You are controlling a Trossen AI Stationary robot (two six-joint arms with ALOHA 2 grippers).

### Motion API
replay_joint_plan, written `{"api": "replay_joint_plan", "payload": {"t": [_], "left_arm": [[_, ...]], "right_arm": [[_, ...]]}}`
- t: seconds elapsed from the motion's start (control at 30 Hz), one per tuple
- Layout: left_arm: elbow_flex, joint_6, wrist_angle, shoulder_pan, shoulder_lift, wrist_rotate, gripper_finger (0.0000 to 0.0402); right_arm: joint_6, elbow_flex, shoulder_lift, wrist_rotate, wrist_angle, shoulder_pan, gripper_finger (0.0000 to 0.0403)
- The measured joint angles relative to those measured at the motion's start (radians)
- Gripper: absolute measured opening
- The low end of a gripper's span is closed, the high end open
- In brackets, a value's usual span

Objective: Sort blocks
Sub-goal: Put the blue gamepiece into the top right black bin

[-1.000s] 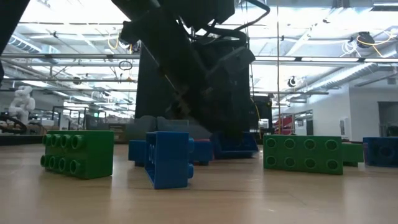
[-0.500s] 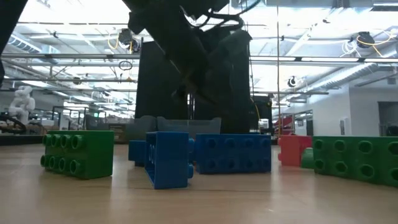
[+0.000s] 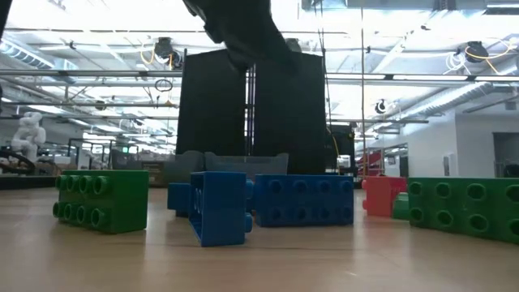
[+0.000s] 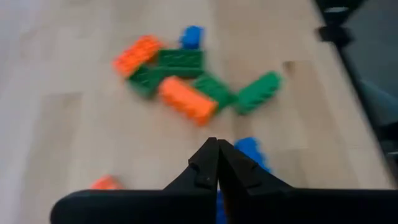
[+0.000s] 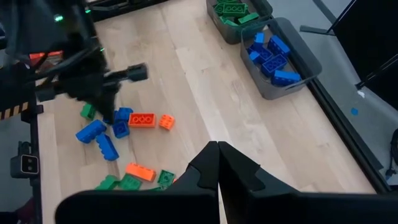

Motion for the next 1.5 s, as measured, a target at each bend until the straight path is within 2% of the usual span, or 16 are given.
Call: {"api": "replay_joint_plan", "payload": {"t": [0.2,0.5,0.6,0.67,0.8,1.03,1.27,1.4,1.5], "left_arm": [[0.000,-0.009,0.063,-0.038,0.026,0.008,0.0046],[0.000,-0.026,0.083,-0.112,0.027,0.005,0.0143],[0.000,-0.060,0.087,-0.135,0.038,-0.049,0.0170],[0.000,-0.161,0.081,-0.142,0.049,-0.116,0.0180],[0.000,-0.312,0.095,-0.148,0.087,-0.154,0.0184],[0.008,-0.450,0.204,-0.201,0.169,-0.193,0.0184],[0.126,-0.480,0.088,-0.233,0.255,-0.306,0.0184],[0.206,-0.503,-0.047,-0.234,0.320,-0.372,0.0184],[0.247,-0.519,-0.086,-0.233,0.363,-0.369,0.0184]], "right_arm": [[0.022,0.000,0.000,0.000,0.002,0.000,0.0000],[0.103,0.000,0.000,0.000,0.008,0.000,0.0000],[0.108,0.000,0.000,0.000,0.008,0.000,0.0000],[0.114,0.000,0.000,0.000,0.009,0.000,0.0000],[0.139,0.000,0.000,0.000,0.009,0.000,0.0000],[0.100,0.000,0.000,0.000,0.008,0.000,0.0000],[0.057,0.000,0.000,-0.005,0.007,0.000,0.0000],[0.055,0.000,0.000,-0.005,0.004,0.000,0.0000],[0.055,0.000,0.000,-0.014,-0.005,0.000,0.0000]]}}
